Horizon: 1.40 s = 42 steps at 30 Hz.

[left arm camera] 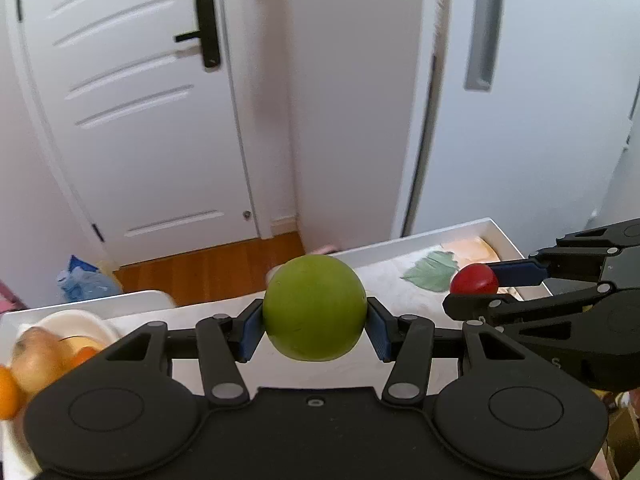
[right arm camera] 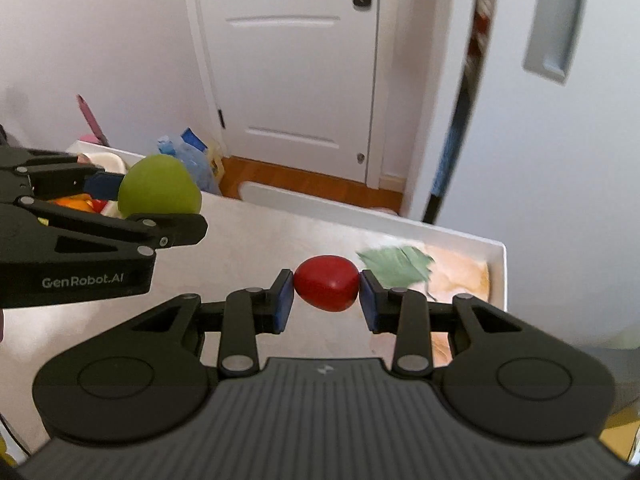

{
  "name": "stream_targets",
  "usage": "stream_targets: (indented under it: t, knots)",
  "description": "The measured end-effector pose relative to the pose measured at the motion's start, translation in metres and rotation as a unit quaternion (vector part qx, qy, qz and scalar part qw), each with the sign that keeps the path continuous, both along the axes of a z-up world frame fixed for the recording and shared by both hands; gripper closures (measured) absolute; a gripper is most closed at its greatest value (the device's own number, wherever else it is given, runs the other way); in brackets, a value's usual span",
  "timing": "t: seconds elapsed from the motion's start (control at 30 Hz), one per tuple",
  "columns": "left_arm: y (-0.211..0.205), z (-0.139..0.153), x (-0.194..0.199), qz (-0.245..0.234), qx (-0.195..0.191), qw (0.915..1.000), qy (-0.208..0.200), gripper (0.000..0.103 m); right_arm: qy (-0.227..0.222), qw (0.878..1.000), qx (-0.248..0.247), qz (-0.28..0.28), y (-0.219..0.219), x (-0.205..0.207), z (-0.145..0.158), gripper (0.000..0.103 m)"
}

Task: Organize fruits
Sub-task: 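Carry the green apple and tomato into the bowl and open both tools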

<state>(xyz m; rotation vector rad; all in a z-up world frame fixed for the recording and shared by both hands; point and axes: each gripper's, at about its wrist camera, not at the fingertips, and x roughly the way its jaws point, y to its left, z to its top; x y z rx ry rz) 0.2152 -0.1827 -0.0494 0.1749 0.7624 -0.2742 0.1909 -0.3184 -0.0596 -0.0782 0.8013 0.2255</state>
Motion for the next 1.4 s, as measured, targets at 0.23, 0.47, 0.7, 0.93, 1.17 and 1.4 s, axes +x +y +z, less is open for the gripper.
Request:
stream_targets:
  t: [0.23,0.47,0.7,0.93,1.17,1.4]
  knots:
    - [0.038,0.022,-0.015,0.039,-0.007,0.9990,-0.020,0.046,-0.010,1.000,0.012,0.021,0.038,0.003,0.024,0.053]
    - [0.083,0.033,-0.021,0.071,-0.010,0.9970,-0.029,0.046,-0.019,0.999,0.013,0.047,0.084,0.012,0.034,0.053]
    - [0.133,0.031,-0.024,0.104,-0.010,0.9943,-0.020,0.046,-0.012,0.997,0.016,0.077,0.136,0.022,0.031,0.053]
    - [0.178,0.014,-0.016,0.135,-0.005,0.9908,0.001,0.046,0.002,0.995,0.015,0.096,0.179,0.038,0.018,0.053]
    - [0.211,-0.006,0.005,0.152,-0.004,0.9880,0.025,0.046,0.015,0.994,0.011,0.108,0.206,0.057,0.006,0.053]
    - [0.222,-0.023,0.013,0.161,-0.004,0.9857,0.049,0.046,0.023,0.993,0.010,0.116,0.226,0.072,-0.003,0.053]
